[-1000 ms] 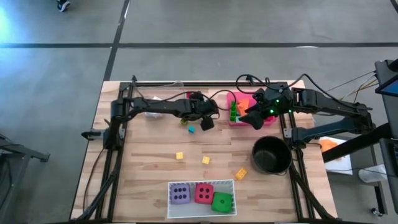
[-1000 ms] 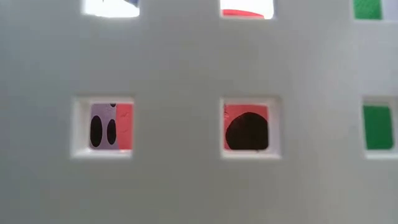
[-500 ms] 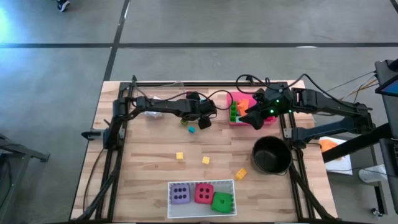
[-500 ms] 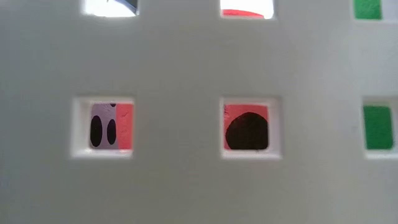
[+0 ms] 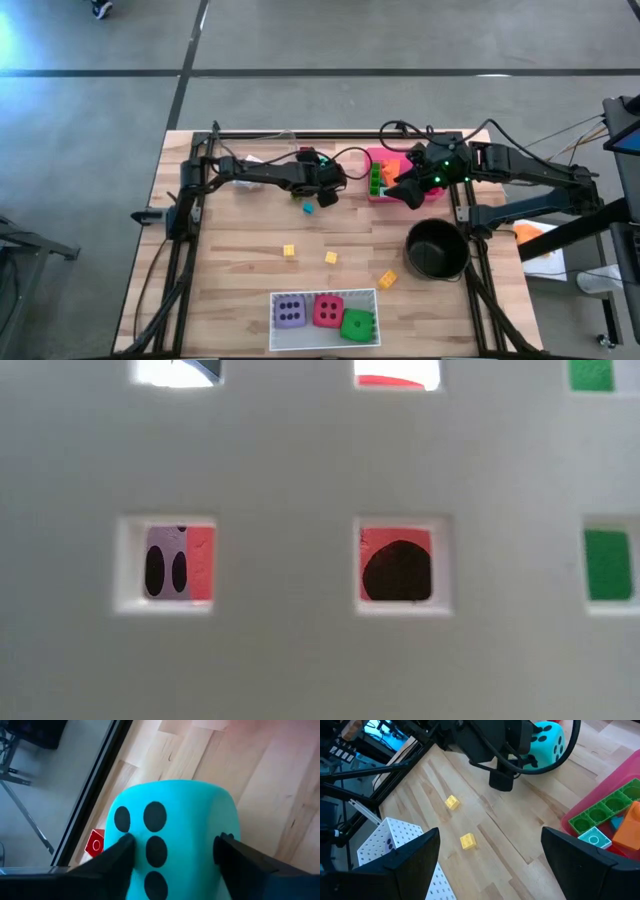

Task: Pick & Place Toys
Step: Put the blue dice into the white bin

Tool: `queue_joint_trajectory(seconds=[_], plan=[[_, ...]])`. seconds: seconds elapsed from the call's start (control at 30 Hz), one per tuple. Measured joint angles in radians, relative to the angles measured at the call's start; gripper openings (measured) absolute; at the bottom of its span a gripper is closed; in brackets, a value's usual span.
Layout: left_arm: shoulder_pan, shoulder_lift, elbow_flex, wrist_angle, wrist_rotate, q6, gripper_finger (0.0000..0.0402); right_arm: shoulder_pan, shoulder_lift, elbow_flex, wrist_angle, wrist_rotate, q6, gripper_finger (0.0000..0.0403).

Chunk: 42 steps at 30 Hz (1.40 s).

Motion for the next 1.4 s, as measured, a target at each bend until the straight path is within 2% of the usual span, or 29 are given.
queue_joint_trajectory(seconds=[0.1,0.17,0.77,0.97,1.27,1.4], plan=[[0.000,0.000,-0.001,0.000,0.003,0.001,0.0191,0.011,0.000,0.000,0.000,0.000,0.000,0.0340],[0.000,0.000,-0.001,0.000,0.012,0.003,0.0171,0.015,0.000,0.000,0.000,0.000,0.000,0.0340],[0.003,-0.018,0.022,-0.025,0.088,0.003,0.0156,0.015,0.000,0.000,0.001,0.001,-0.003,0.0340],[-0.002,-0.052,0.056,-0.054,0.191,-0.008,0.0134,0.015,0.000,0.000,0.002,0.004,-0.013,0.0340],[-0.023,-0.114,0.061,-0.134,0.357,-0.059,0.0128,0.014,0.000,0.000,0.000,0.003,-0.047,0.0340],[-0.032,-0.166,0.063,-0.153,0.375,-0.080,0.0127,0.014,0.000,0.000,-0.001,0.003,-0.074,0.0340]])
